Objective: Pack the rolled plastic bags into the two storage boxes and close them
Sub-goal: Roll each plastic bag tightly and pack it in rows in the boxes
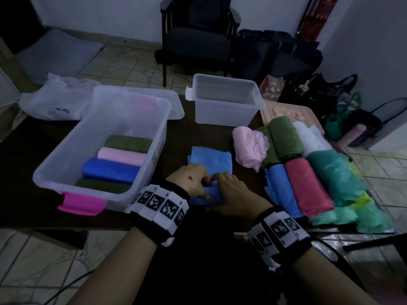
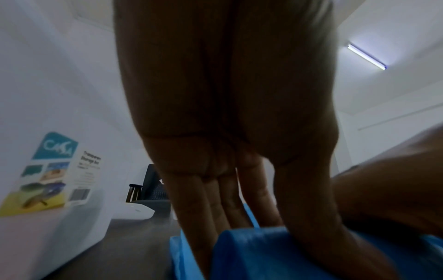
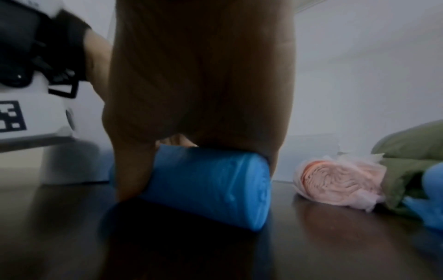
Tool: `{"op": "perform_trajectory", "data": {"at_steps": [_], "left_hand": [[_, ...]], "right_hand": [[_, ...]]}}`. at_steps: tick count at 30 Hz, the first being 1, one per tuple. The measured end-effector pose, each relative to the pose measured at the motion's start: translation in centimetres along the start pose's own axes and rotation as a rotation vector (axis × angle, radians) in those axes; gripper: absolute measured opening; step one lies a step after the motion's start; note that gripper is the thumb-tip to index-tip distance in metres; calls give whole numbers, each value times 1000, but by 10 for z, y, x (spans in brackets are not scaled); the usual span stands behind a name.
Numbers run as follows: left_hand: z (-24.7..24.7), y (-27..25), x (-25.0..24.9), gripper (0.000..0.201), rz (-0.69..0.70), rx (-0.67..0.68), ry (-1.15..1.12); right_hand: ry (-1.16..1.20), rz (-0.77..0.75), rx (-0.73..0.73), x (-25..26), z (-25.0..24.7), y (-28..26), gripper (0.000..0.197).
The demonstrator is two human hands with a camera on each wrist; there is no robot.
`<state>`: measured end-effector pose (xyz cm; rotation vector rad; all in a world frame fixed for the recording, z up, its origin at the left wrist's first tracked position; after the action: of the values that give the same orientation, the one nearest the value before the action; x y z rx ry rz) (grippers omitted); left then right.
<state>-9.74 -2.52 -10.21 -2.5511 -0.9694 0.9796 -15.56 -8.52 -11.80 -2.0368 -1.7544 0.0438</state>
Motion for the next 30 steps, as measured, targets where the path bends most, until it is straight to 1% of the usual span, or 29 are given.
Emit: {"op": "perform_trajectory", "data": {"at_steps": [1, 4, 5, 7, 9, 10, 11, 13, 14, 15, 17, 19, 21, 23, 25, 26, 28, 29, 30], "left_hand": [[3, 0, -1, 43, -4, 33, -8], [3, 2, -3, 40, -3, 73, -12], [3, 3, -3, 39, 0, 87, -10], [3, 4, -2, 38, 11, 110, -26], [-1, 5, 1, 43, 17, 84, -78], [-4, 5, 5, 49, 4, 42, -119], [-10, 6, 7, 51, 5, -31, -149], [-22, 7, 5, 41, 52, -182, -150], [-23, 7, 4, 34, 67, -213, -146], [-23, 7, 3, 29, 71, -218, -143], [-19, 6, 4, 32, 66, -198, -134], [-14, 5, 5, 44, 74, -152, -134], [-8, 6, 6, 60, 67, -106, -106], [-6, 10, 10, 65, 37, -89, -91], [-6, 16, 14, 61, 17, -71, -105], [-6, 18, 15, 58, 14, -62, -103], [-8, 22, 16, 51, 8, -56, -82], [-9, 23, 15, 48, 6, -55, -76], [-9, 23, 15, 44, 6, -45, -70]], "right_hand": [[-5, -17, -33, 1, -2, -4, 73], [-125, -72, -242, 13, -14, -20, 62], [-107, -60, -257, 15, -14, -22, 57], [7, -24, -225, 12, -11, -22, 50], [116, -4, -200, 8, -12, -19, 48], [142, 4, -190, 5, -12, -16, 50], [149, 16, -180, 3, -13, -12, 51], [145, 33, -146, -1, -14, -2, 50], [153, 36, -121, -3, -15, 3, 47], [171, 35, -89, -5, -16, 8, 44], [206, 34, -23, -9, -18, 15, 41], [224, 32, 20, -14, -20, 22, 40], [251, 9, 22, -16, -24, 27, 37], [322, -8, -63, -18, -32, 30, 36], [376, -13, -222, -19, -41, 28, 34], [351, -16, -297, -17, -43, 25, 30], [215, -33, -392, -8, -39, 17, 26], [161, -52, -418, -3, -35, 13, 30], [132, -68, -408, 0, -30, 8, 36]]}}
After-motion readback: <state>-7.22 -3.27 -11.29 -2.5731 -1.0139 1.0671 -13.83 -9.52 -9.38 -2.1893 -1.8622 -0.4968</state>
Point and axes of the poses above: each hand's wrist, its own y-axis towards the middle knuckle, its own z-axis out of the palm, x = y × z, the point moved 9 cm from there along y, towards the middle knuckle, and after that the axes turned 2 degrees about -y, right-handed, at the moved point
